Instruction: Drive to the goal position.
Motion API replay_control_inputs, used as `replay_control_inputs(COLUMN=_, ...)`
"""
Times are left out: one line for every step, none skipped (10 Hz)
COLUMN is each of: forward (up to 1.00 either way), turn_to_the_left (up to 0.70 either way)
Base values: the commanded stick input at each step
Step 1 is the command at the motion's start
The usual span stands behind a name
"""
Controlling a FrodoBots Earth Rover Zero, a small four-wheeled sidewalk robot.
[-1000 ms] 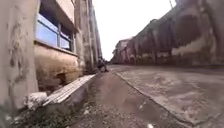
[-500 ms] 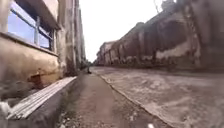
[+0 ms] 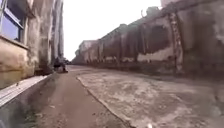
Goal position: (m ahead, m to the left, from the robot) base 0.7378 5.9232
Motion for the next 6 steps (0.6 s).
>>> replay_control_inputs(forward=1.0, turn_to_the_left=0.0)
replay_control_inputs(forward=1.0, turn_to_the_left=0.0)
replay_control_inputs(forward=1.0, turn_to_the_left=0.0)
replay_control_inputs(forward=1.0, turn_to_the_left=0.0)
replay_control_inputs(forward=1.0, turn_to_the_left=0.0)
replay_control_inputs(forward=1.0, turn_to_the_left=0.0)
